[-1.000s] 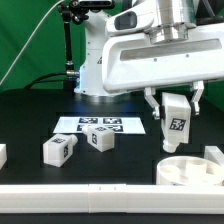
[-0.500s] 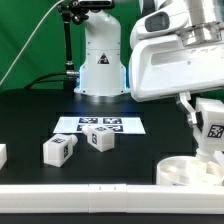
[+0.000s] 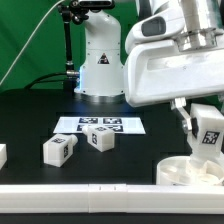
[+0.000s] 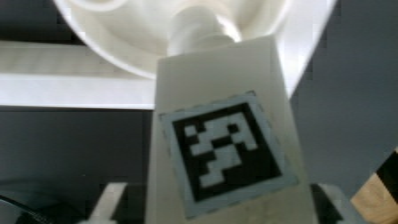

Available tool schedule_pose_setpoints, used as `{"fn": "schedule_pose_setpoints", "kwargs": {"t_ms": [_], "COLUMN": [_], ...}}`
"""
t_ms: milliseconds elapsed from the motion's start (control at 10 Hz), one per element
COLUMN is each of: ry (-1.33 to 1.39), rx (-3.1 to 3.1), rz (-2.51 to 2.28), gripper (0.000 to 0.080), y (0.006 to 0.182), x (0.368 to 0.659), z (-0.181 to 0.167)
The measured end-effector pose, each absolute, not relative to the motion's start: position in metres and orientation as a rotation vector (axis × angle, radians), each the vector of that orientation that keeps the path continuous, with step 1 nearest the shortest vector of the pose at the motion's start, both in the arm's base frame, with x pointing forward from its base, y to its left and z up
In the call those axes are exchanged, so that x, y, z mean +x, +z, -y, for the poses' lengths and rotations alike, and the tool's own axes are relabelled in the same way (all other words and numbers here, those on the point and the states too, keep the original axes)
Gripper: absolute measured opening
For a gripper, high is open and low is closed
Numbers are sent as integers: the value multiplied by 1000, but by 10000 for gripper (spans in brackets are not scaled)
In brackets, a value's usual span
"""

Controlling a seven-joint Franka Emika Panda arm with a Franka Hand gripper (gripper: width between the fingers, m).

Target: Assemble stool

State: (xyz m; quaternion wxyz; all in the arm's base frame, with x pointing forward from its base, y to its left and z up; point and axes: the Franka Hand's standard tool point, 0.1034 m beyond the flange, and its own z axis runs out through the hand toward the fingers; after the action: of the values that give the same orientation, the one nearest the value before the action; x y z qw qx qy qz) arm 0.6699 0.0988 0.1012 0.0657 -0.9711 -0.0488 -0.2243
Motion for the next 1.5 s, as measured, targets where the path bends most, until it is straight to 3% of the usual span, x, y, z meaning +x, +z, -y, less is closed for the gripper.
{"fn": "schedule_pose_setpoints", "kwargs": {"t_ms": [300,1500], "ry": [-681,-668], "rx": [-2916,-2915], "rz": [149,128], "gripper": [325,325], "y": [100,93], "x": [688,676], "z": [-104,-111]}}
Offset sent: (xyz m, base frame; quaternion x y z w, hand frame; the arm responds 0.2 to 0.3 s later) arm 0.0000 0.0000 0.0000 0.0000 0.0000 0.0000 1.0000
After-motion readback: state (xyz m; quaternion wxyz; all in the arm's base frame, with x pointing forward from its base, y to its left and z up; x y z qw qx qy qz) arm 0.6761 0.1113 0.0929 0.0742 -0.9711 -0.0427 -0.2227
